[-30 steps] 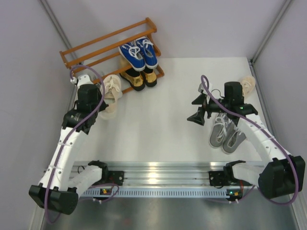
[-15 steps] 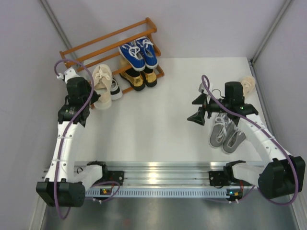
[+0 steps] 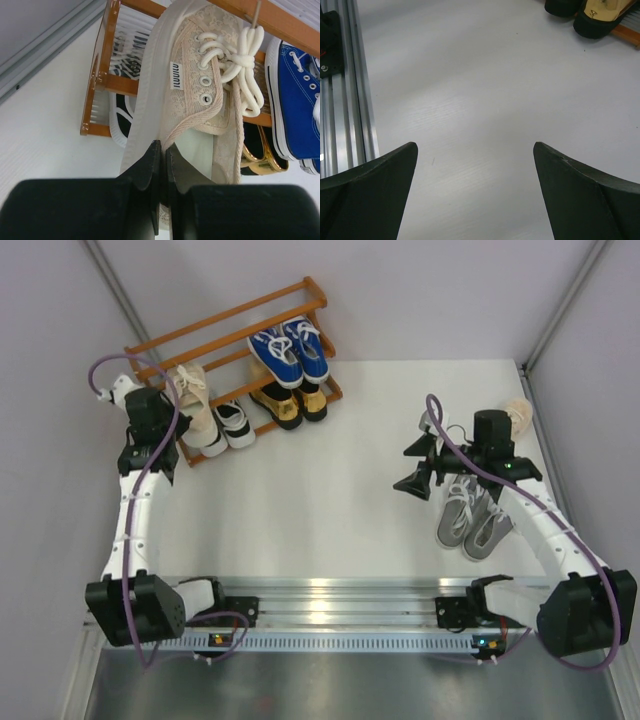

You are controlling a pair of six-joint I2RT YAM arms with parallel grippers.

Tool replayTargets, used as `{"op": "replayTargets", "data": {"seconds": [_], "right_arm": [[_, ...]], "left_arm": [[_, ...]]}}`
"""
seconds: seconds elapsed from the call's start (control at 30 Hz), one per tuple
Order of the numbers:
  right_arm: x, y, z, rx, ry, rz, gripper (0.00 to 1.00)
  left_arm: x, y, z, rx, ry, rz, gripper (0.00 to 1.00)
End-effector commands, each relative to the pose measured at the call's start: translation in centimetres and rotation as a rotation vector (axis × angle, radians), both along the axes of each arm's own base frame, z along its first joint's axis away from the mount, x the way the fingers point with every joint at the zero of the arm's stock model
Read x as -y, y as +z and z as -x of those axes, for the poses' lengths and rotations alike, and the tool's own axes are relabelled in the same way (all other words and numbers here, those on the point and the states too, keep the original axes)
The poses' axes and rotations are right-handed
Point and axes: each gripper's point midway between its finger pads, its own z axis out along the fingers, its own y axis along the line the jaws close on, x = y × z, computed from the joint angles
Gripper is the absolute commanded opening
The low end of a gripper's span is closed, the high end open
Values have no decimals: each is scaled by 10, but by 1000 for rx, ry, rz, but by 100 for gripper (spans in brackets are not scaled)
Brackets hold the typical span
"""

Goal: Place and organize the shoes onto the shoe shelf
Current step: Place the shoe at the shoe shelf.

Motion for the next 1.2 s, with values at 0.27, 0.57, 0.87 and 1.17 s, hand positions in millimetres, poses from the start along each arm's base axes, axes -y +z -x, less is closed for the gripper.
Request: {"op": "replayTargets", "data": {"seconds": [0.27, 0.57, 0.87, 1.17], "right_arm": [[3, 6, -2, 39, 13, -22, 99], [4, 7, -1, 47, 12, -10, 99], [7, 12, 0, 66, 6, -14, 99], [8, 12, -1, 72, 2, -13, 99]], "left_arm": [[-31, 50, -56, 272, 65, 0, 0], [-43, 51, -83, 332, 95, 35, 0], [-55, 53, -97, 360, 120, -4, 0], [-71, 43, -107, 316, 157, -63, 0]]}}
